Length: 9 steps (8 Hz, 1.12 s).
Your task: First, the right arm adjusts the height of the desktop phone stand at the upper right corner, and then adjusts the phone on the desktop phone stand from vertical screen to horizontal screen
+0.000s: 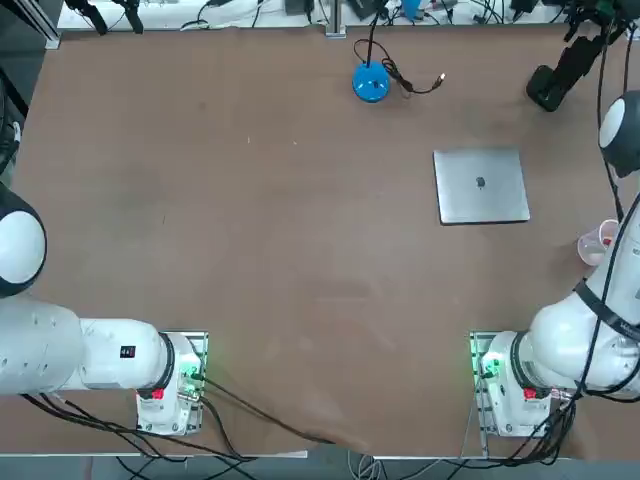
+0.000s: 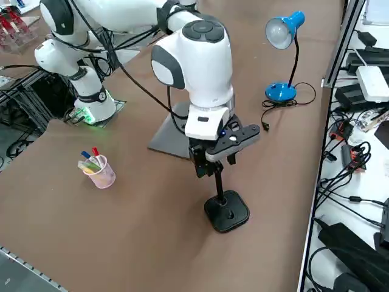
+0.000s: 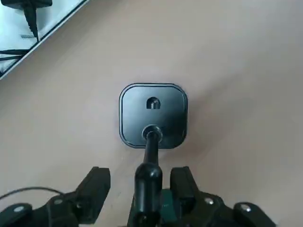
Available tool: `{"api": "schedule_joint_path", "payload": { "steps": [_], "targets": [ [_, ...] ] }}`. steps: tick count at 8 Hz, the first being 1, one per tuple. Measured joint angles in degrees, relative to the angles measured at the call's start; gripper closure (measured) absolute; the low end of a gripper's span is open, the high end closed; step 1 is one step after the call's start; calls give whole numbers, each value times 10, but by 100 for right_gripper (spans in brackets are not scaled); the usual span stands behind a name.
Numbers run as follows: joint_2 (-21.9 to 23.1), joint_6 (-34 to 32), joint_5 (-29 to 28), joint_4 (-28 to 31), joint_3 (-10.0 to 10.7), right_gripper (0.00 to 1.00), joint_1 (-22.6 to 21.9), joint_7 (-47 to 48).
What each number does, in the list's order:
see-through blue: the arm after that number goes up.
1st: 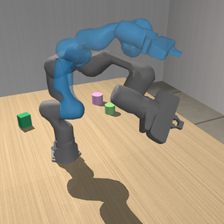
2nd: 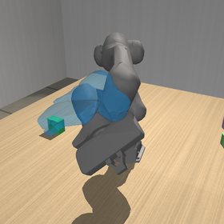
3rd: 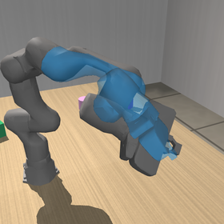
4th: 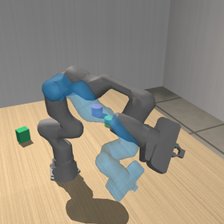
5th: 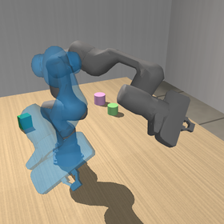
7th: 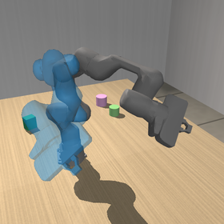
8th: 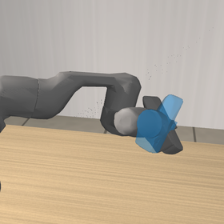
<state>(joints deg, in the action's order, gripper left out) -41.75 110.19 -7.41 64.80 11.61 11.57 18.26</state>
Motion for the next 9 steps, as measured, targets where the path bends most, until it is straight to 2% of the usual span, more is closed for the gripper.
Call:
{"api": "schedule_joint_path", "payload": {
  "steps": [2,3,6,9],
  "targets": [
    [25,-23,0,-10,0,11,0,0],
    [38,-35,1,-11,1,1,1,-7],
    [69,-62,29,-12,-2,1,-6,-55],
    [89,-101,58,-17,-5,1,-57,-157]
  ]
}}
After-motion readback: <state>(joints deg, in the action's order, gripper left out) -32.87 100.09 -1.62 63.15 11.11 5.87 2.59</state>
